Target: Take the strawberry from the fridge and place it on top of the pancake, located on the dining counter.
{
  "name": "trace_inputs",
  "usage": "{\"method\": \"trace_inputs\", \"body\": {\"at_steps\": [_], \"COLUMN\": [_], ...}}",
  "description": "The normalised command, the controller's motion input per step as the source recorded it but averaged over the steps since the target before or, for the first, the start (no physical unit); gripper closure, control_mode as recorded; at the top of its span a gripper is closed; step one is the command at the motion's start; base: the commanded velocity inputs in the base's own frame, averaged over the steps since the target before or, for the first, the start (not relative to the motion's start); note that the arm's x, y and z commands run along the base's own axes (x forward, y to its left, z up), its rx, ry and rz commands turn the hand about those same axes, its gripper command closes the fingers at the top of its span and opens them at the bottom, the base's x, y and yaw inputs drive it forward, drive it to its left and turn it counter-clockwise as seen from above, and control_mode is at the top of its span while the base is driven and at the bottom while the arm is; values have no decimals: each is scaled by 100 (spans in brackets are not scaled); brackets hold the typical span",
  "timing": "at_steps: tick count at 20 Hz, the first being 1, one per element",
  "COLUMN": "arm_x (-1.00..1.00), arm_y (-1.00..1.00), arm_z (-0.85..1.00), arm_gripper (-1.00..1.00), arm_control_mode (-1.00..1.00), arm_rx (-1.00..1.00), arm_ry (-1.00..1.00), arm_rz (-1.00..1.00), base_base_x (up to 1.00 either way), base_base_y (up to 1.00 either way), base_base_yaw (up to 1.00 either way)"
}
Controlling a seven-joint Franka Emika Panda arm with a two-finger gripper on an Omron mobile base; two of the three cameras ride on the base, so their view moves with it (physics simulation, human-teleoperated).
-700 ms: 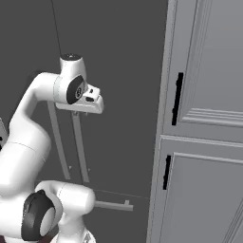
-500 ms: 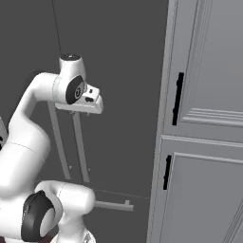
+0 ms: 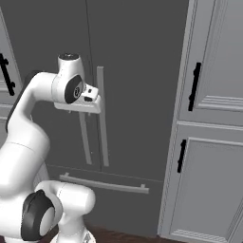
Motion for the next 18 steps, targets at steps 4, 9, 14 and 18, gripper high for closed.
{"method": "trace_inputs", "body": {"at_steps": [4,9,14,18], "arm_x": [0,0,0,0], "arm_y": [0,0,0,0], "arm_z": [0,0,0,0], "arm_gripper": [-100,-100,-100,-100], "arm_control_mode": [100,100,100,100], "arm_rx": [0,0,0,0], "arm_ry": [0,0,0,0], "arm_rz": [0,0,0,0], "base_base_x": [-48,-26,4,22], "base_base_y": [0,0,-3,-14], "base_base_yaw": [0,0,0,0]}}
